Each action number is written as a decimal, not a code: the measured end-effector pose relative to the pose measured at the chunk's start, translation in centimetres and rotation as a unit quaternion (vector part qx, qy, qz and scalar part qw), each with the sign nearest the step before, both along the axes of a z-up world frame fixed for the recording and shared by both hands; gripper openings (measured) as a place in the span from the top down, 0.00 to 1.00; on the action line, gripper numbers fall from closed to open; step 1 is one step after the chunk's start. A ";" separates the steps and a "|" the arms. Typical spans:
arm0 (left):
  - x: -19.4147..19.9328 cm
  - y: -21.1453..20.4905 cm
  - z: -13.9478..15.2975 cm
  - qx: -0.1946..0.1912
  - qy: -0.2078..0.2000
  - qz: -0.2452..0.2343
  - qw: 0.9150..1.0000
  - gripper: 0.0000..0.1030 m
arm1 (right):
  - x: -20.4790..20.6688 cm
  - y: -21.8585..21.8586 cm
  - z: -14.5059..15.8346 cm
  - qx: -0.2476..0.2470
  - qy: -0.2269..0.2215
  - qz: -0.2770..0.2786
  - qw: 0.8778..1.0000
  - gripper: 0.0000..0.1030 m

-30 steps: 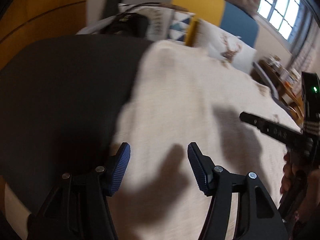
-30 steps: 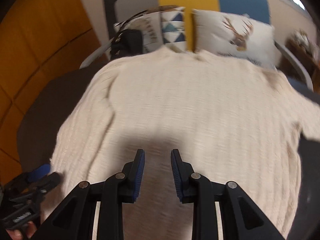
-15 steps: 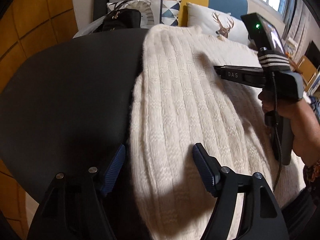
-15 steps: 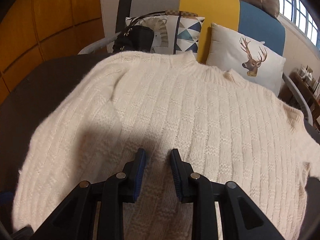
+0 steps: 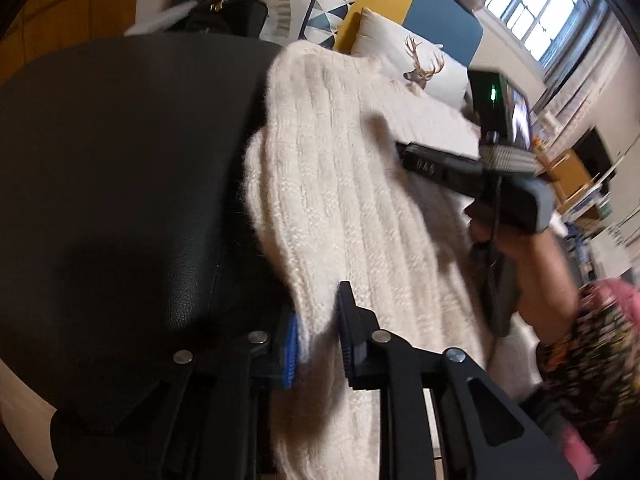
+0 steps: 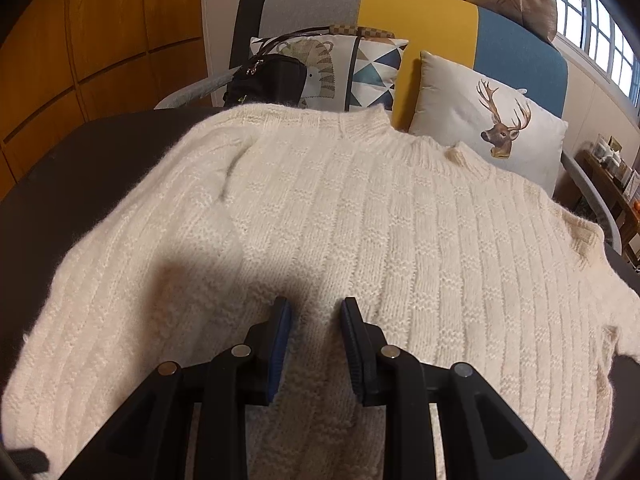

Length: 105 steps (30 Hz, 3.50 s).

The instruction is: Fold clothes

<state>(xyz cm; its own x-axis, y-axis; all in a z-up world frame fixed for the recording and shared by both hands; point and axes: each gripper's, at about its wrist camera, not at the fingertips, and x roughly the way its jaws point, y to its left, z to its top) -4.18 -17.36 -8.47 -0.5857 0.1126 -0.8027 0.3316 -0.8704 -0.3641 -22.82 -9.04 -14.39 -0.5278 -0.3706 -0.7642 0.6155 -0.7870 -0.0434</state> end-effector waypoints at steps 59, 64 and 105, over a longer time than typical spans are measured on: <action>1.0 -26.8 -2.3 -0.261 -0.132 0.157 0.943 0.87 | -1.2 -14.8 3.3 0.008 -0.054 0.159 0.986 0.90; 1.4 -28.9 -3.7 -0.280 -0.155 0.207 0.925 0.52 | -2.2 -17.3 1.6 0.034 -0.088 0.157 0.983 0.90; 0.8 6.8 -1.8 -0.241 0.016 -0.016 0.970 0.22 | 7.5 18.6 2.3 -0.013 -0.114 -0.055 0.992 0.83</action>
